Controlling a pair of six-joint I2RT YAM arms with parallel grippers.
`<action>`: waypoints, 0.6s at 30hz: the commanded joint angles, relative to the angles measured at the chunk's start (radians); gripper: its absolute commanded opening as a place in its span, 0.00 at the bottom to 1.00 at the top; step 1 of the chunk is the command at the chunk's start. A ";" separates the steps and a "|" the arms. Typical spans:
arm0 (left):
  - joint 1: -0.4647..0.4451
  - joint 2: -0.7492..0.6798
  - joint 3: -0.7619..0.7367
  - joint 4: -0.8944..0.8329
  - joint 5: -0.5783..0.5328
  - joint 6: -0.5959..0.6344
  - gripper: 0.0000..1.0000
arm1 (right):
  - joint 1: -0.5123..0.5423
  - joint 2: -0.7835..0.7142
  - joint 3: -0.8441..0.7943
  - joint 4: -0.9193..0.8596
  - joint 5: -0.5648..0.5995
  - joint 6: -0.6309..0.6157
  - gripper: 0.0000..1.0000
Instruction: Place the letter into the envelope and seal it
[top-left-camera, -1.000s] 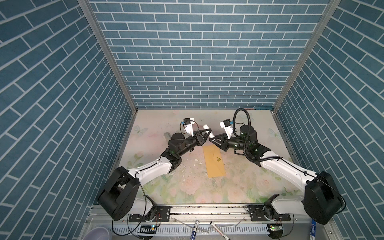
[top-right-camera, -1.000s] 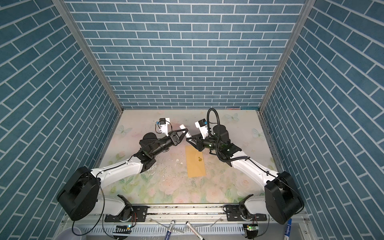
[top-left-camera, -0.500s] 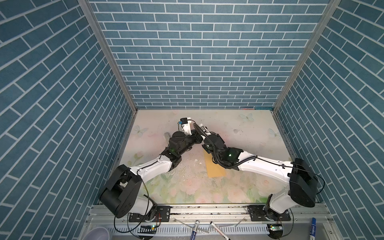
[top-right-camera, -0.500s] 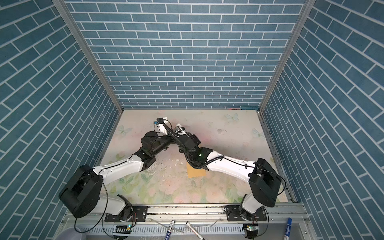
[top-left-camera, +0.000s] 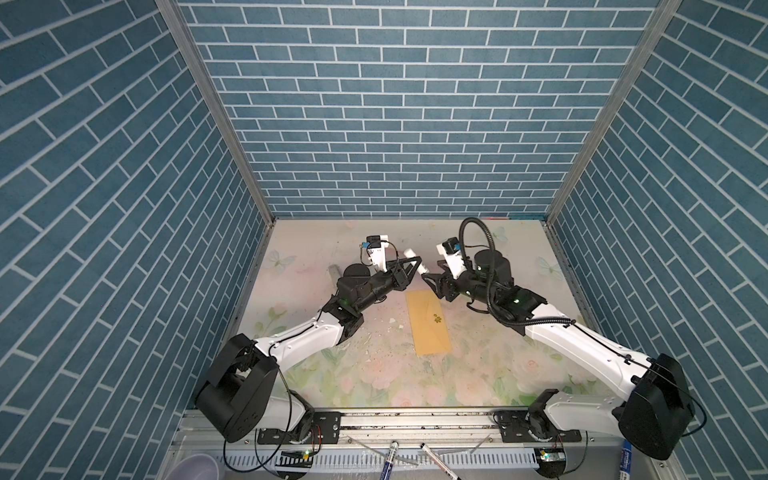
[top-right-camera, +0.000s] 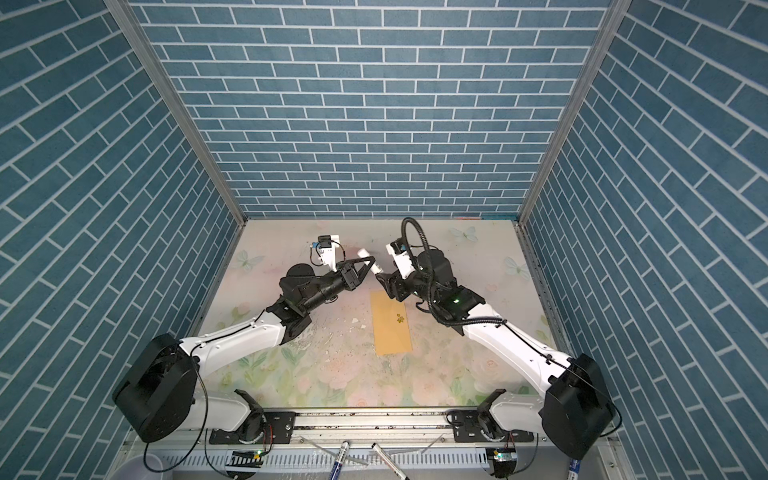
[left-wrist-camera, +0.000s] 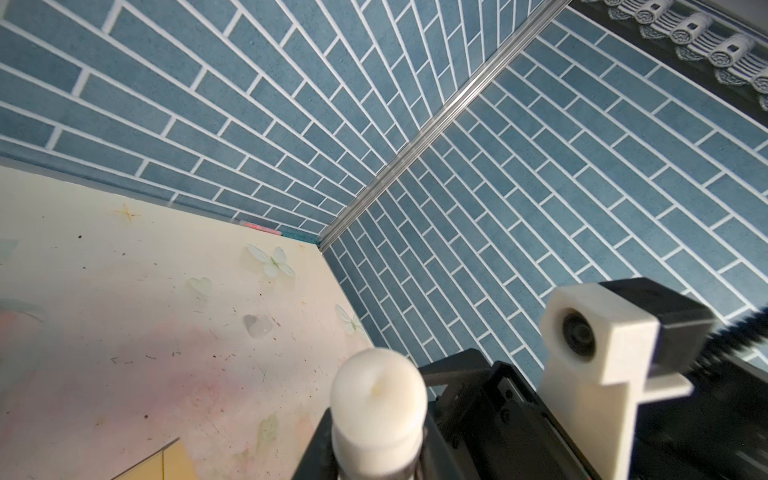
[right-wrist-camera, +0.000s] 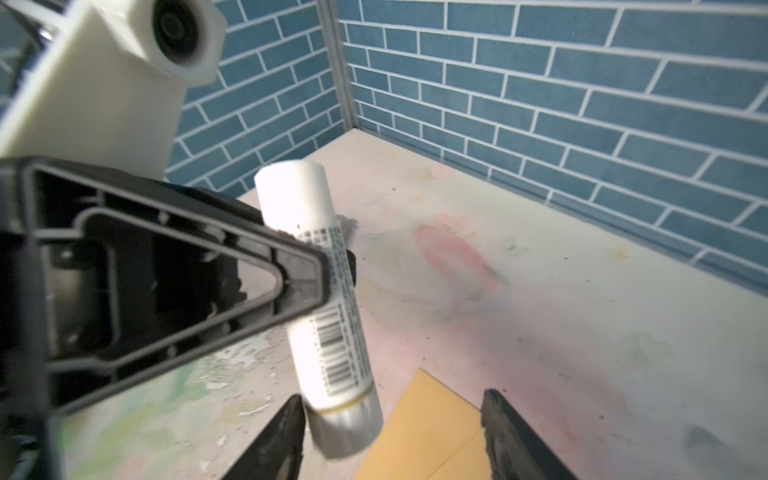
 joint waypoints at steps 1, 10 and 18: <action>0.006 -0.029 0.030 -0.023 0.048 0.021 0.00 | -0.079 0.003 -0.062 0.146 -0.406 0.160 0.67; 0.006 -0.025 0.043 -0.012 0.089 0.004 0.00 | -0.153 0.103 -0.099 0.382 -0.631 0.338 0.59; 0.005 -0.013 0.047 0.006 0.096 -0.012 0.00 | -0.158 0.157 -0.104 0.477 -0.674 0.408 0.33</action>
